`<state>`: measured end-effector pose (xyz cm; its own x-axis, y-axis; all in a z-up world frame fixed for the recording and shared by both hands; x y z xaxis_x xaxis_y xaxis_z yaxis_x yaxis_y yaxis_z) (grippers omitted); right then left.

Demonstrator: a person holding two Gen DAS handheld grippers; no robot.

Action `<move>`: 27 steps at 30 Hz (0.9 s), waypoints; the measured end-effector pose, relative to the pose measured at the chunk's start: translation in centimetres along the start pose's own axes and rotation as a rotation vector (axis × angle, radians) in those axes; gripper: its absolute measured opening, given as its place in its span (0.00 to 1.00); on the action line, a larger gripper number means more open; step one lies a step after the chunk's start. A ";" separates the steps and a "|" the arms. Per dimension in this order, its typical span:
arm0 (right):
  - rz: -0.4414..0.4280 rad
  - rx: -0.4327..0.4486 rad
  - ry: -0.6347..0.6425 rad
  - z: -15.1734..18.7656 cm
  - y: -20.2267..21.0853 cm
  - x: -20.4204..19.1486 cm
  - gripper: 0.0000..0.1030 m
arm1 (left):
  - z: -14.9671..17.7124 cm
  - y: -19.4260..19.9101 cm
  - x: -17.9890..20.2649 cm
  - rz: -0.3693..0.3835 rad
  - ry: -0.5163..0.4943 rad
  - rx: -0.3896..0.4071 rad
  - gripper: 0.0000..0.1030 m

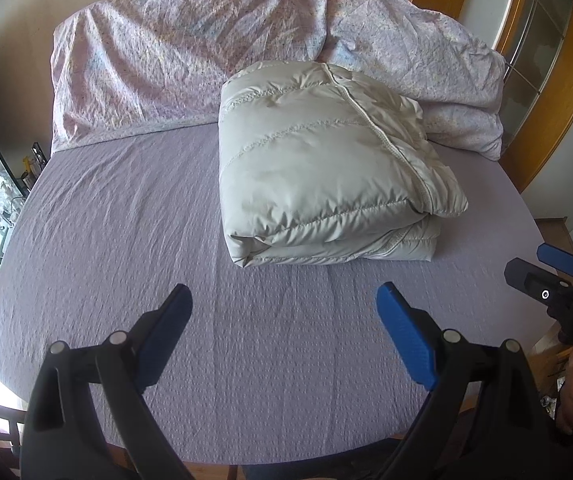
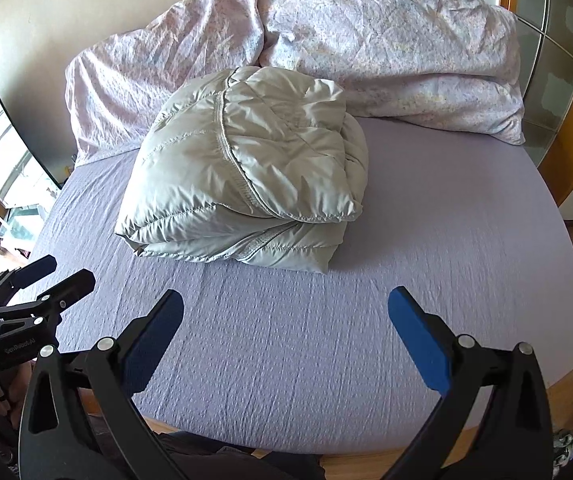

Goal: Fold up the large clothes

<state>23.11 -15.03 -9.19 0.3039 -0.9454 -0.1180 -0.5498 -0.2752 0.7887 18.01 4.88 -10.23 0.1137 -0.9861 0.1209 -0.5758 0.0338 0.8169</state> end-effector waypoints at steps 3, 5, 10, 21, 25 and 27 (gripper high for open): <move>-0.004 0.001 -0.002 0.0 0.0 -0.1 0.99 | 0.0 0.1 0.1 0.005 -0.002 0.005 0.90; -0.005 0.001 -0.002 0.0 0.0 0.0 0.99 | 0.0 0.2 0.3 0.009 -0.003 0.009 0.90; -0.008 0.002 -0.012 0.0 -0.1 -0.1 0.99 | -0.1 0.3 0.5 0.021 -0.010 0.016 0.90; -0.023 0.004 -0.011 0.0 -0.2 -0.5 0.99 | -0.3 0.4 0.7 0.025 -0.012 0.029 0.90; -0.024 0.005 -0.011 0.0 -0.2 -0.5 0.99 | -0.4 0.4 0.7 0.024 -0.013 0.028 0.90; -0.024 0.005 -0.010 0.0 -0.3 -0.5 0.99 | -0.4 0.3 0.7 0.023 -0.014 0.028 0.90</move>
<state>23.10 -14.49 -9.34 0.3092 -0.9401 -0.1436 -0.5459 -0.2991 0.7827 18.20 4.24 -9.65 0.0891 -0.9873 0.1316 -0.6008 0.0521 0.7977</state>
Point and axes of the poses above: each gripper's, at about its wrist camera, not at the fingertips, and y roughly against the way its jaws point, x to its right, z to its underside, the point moved 8 cm from there along -y, roughly the way its jaws point, and after that the axes turned 1 degree about -x, right-handed, at the moved point
